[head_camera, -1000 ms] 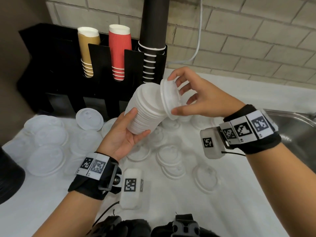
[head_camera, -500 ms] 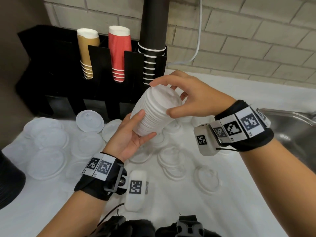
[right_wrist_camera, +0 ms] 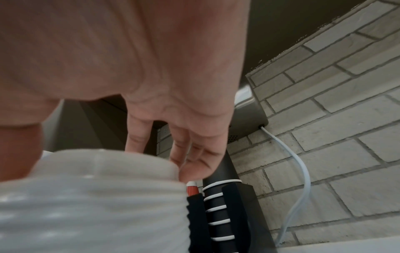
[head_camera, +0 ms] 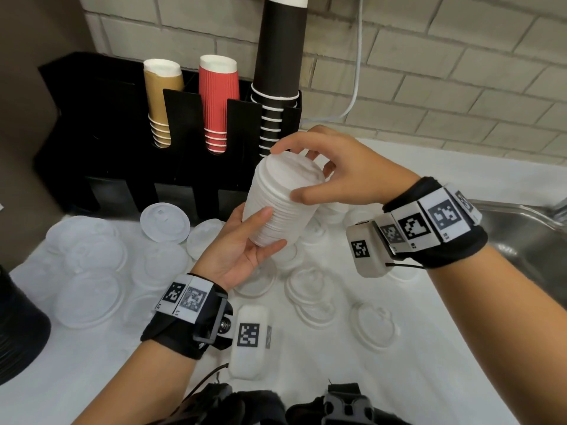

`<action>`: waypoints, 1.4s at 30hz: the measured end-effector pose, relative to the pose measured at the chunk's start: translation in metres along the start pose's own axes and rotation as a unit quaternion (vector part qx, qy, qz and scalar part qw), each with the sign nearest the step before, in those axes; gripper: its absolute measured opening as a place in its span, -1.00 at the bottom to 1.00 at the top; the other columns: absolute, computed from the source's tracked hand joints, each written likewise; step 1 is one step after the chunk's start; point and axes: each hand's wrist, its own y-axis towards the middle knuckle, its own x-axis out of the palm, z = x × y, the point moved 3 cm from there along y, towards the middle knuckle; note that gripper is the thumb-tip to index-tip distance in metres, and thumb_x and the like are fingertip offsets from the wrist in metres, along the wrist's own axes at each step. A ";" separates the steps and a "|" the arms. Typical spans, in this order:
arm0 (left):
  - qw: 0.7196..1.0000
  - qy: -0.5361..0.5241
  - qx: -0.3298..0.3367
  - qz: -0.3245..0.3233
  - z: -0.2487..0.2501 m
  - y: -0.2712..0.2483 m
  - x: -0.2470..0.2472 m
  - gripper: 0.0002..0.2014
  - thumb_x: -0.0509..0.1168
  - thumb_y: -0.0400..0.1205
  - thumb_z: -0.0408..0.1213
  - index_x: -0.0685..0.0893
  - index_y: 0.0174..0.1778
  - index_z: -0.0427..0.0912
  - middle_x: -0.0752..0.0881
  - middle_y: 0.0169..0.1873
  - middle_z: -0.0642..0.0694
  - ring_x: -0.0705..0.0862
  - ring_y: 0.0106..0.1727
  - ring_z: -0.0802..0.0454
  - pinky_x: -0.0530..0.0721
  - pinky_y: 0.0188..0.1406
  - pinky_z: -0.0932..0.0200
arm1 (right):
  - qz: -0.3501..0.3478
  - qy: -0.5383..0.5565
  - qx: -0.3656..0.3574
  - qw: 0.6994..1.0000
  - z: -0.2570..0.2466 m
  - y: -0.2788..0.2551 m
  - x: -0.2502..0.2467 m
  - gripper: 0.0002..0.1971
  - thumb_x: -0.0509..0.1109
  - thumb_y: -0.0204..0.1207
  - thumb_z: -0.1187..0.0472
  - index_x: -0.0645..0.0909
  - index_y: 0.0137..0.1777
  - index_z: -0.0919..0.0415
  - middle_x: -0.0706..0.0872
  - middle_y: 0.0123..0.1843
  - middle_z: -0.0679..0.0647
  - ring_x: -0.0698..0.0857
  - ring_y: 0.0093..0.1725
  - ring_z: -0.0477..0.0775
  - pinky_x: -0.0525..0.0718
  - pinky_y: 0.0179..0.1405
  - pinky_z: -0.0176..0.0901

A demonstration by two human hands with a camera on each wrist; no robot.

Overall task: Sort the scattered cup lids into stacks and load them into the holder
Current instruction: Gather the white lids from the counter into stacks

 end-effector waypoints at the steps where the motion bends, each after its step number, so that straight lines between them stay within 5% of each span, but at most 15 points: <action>1: 1.000 0.002 0.006 -0.003 0.000 0.000 -0.001 -0.34 0.47 0.36 -0.19 0.48 0.43 0.01 0.68 0.26 -0.10 0.81 0.08 -0.01 0.79 -0.30 0.16 | 0.000 -0.002 -0.003 1.000 -0.002 0.001 0.000 -0.49 0.56 0.41 0.09 0.53 0.36 -0.10 0.47 0.07 -0.40 0.47 0.10 -0.36 0.39 -0.05 -0.67; 5: 0.999 -0.002 0.014 -0.031 0.000 0.002 -0.002 -0.16 0.70 0.04 -0.16 0.58 0.27 0.12 0.76 0.15 -0.03 0.81 0.06 0.01 0.78 -0.36 0.21 | 0.050 0.072 0.010 0.996 0.001 0.005 -0.004 -0.66 0.38 0.56 -0.05 0.56 0.32 -0.09 0.55 0.10 -0.36 0.56 0.10 -0.38 0.48 -0.05 -0.63; 8: 0.999 -0.027 0.014 -0.045 0.002 0.001 -0.006 -0.02 0.81 -0.20 -0.15 0.63 0.22 0.09 0.80 0.08 0.00 0.81 0.06 0.00 0.78 -0.39 0.23 | 0.136 0.150 0.114 0.973 0.030 0.008 -0.005 -0.78 0.15 0.72 0.12 0.59 0.23 -0.02 0.61 0.08 -0.15 0.62 0.03 -0.21 0.54 -0.21 -0.59; 9: 0.998 -0.032 0.016 -0.046 0.003 0.000 -0.008 0.00 0.81 -0.23 -0.15 0.64 0.21 0.09 0.80 0.07 0.00 0.81 0.06 0.00 0.77 -0.40 0.24 | 0.118 0.118 0.160 0.973 0.043 0.010 -0.001 -0.75 0.11 0.72 0.21 0.59 0.24 0.04 0.60 0.07 -0.08 0.60 0.05 -0.10 0.51 -0.21 -0.58; 11: 0.998 -0.033 0.021 -0.048 0.007 -0.001 -0.011 0.00 0.81 -0.26 -0.16 0.65 0.18 0.08 0.80 0.06 0.00 0.82 0.04 0.01 0.76 -0.43 0.26 | -0.032 -0.002 0.238 0.971 0.069 0.011 0.020 -0.70 0.13 0.69 0.24 0.55 0.35 0.12 0.60 0.18 0.02 0.56 0.18 0.03 0.46 -0.01 -0.45; 14: 0.998 -0.016 0.032 -0.051 0.013 -0.004 -0.012 0.03 0.81 -0.28 -0.17 0.64 0.20 0.07 0.81 0.03 0.02 0.82 0.02 0.03 0.75 -0.45 0.29 | -0.225 -0.155 0.282 0.920 0.097 0.005 0.061 -0.43 0.33 0.60 0.02 0.32 0.59 0.02 0.48 0.52 0.07 0.44 0.48 0.11 0.32 0.40 -0.18; 19: 0.997 0.032 0.038 -0.058 0.021 -0.008 -0.015 0.11 0.81 -0.27 -0.11 0.57 0.29 0.11 0.83 -0.03 0.07 0.82 -0.05 0.09 0.71 -0.53 0.34 | -0.276 -0.151 0.274 0.909 0.121 0.016 0.095 -0.03 0.63 0.33 0.08 0.14 0.67 -0.06 0.30 0.62 0.15 0.34 0.57 0.18 0.37 0.53 0.05; 23: 0.995 0.061 0.045 -0.062 0.025 -0.011 -0.021 0.08 0.80 -0.22 -0.06 0.56 0.29 0.15 0.83 -0.04 0.08 0.82 -0.12 0.10 0.68 -0.57 0.34 | -0.289 -0.167 0.272 0.903 0.131 0.025 0.101 -0.08 0.62 0.35 0.07 0.20 0.65 -0.06 0.39 0.57 0.17 0.44 0.50 0.20 0.45 0.45 -0.03; 28: 0.993 0.087 0.052 -0.066 0.033 -0.011 -0.024 0.03 0.80 -0.19 -0.03 0.57 0.27 0.19 0.82 -0.05 0.12 0.82 -0.10 0.13 0.70 -0.50 0.33 | -0.229 -0.137 0.280 0.922 0.135 0.023 0.088 -0.19 0.59 0.34 0.09 0.30 0.57 -0.08 0.51 0.45 0.18 0.55 0.36 0.21 0.55 0.36 0.05; 33: 0.991 0.098 0.055 -0.079 0.037 -0.010 -0.024 0.01 0.80 -0.17 -0.04 0.58 0.26 0.21 0.82 -0.01 0.12 0.82 -0.05 0.11 0.70 -0.50 0.33 | -0.098 -0.035 0.317 0.943 0.110 0.011 0.033 -0.34 0.54 0.35 0.04 0.30 0.39 -0.16 0.60 0.25 0.16 0.66 0.08 0.17 0.62 -0.02 -0.07; 37: 0.988 0.115 0.047 -0.094 0.033 -0.008 -0.021 -0.04 0.79 -0.12 -0.04 0.60 0.26 0.20 0.81 0.03 0.10 0.81 -0.01 0.10 0.69 -0.51 0.33 | 0.141 0.188 0.198 0.952 0.057 -0.014 0.005 -0.49 0.56 0.29 0.10 0.45 0.17 -0.25 0.64 0.10 -0.08 0.72 -0.06 -0.04 0.60 -0.20 -0.29; 39: 0.985 0.129 0.040 -0.105 0.030 -0.008 -0.020 -0.05 0.78 -0.10 -0.06 0.59 0.26 0.20 0.81 0.02 0.10 0.81 -0.01 0.09 0.69 -0.51 0.33 | 0.200 0.255 0.127 0.937 0.026 -0.021 0.005 -0.52 0.51 0.24 0.07 0.50 0.16 -0.24 0.67 0.08 -0.19 0.68 -0.05 -0.15 0.62 -0.14 -0.32; 42: 0.982 0.147 0.022 -0.118 0.024 -0.007 -0.021 -0.17 0.70 0.03 -0.22 0.57 0.24 0.23 0.81 -0.02 0.14 0.81 -0.02 0.10 0.70 -0.52 0.33 | 0.231 0.270 0.066 0.933 -0.006 -0.025 0.010 -0.55 0.42 0.28 0.04 0.57 0.22 -0.09 0.67 0.20 -0.01 0.63 0.04 -0.02 0.63 0.01 -0.13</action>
